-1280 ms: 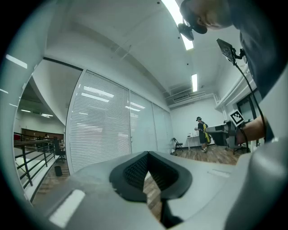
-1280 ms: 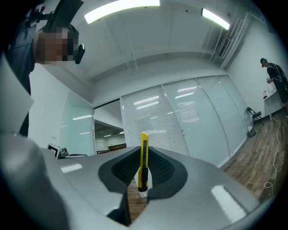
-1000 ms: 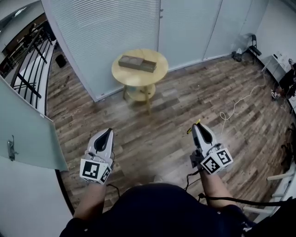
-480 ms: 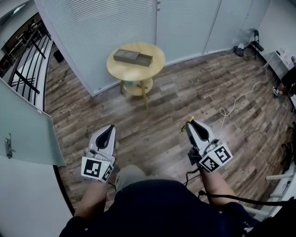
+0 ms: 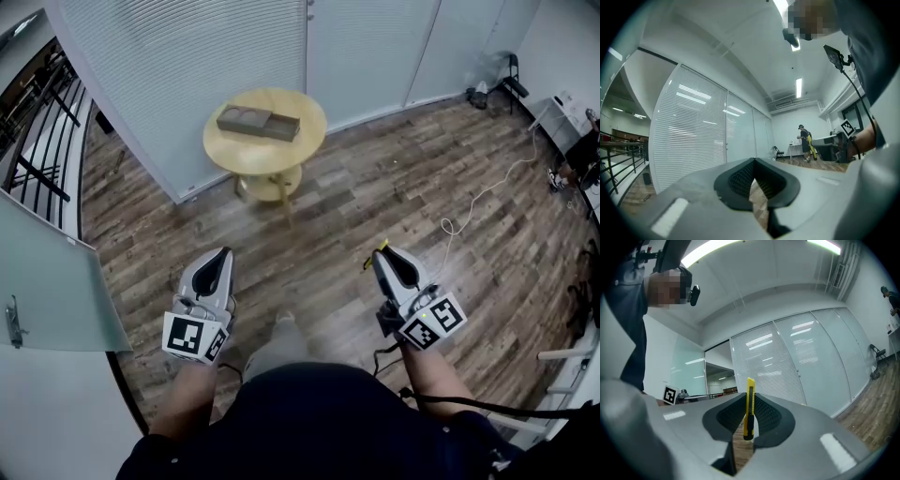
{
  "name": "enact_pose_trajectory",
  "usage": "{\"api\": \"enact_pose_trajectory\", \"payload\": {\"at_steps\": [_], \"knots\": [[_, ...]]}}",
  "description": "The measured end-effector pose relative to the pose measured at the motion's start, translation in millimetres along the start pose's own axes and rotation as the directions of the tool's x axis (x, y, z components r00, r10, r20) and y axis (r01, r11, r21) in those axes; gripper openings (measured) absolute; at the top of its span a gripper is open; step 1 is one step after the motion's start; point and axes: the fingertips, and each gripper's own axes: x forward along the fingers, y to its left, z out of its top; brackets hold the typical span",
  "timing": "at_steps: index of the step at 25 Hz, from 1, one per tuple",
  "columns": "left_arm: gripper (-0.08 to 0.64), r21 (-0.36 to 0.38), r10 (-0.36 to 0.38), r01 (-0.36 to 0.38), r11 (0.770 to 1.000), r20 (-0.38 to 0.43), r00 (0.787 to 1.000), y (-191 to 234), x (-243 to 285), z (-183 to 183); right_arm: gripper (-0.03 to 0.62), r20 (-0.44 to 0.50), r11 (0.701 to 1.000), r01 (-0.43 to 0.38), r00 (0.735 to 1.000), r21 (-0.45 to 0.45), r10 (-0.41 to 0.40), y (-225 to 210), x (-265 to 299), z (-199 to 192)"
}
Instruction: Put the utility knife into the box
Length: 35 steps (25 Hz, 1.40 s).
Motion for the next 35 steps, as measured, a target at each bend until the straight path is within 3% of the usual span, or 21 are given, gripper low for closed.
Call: {"api": "enact_pose_trajectory", "payload": {"at_steps": [10,18,24,29,35], "knots": [[0.003,-0.002,-0.114,0.114,0.994,0.031,0.993,62.1,110.5,5.6,0.06,0.012,0.996,0.085,0.996,-0.026,-0.085,-55.0,82.6,18.9],[0.003,0.07,-0.198,0.196,0.978,0.03,0.98,121.3,185.2,-6.6,0.06,0.001,0.989,0.137,0.99,-0.047,-0.138,-88.0,161.1,9.6],[0.003,0.059,-0.26,0.257,0.965,0.056,0.964,145.3,230.6,-11.6,0.06,0.008,0.981,0.188,0.982,-0.053,-0.188,-107.2,194.6,7.1],[0.003,0.043,-0.271,0.269,0.962,0.051,0.961,165.1,249.4,-16.3,0.06,-0.03,0.981,0.188,0.981,-0.052,-0.19,-118.6,219.5,-0.8],[0.003,0.008,-0.215,0.215,0.977,0.03,0.976,204.5,277.8,-30.8,0.06,-0.082,0.99,0.134,0.987,-0.039,-0.137,-142.8,272.1,-8.6]]}}
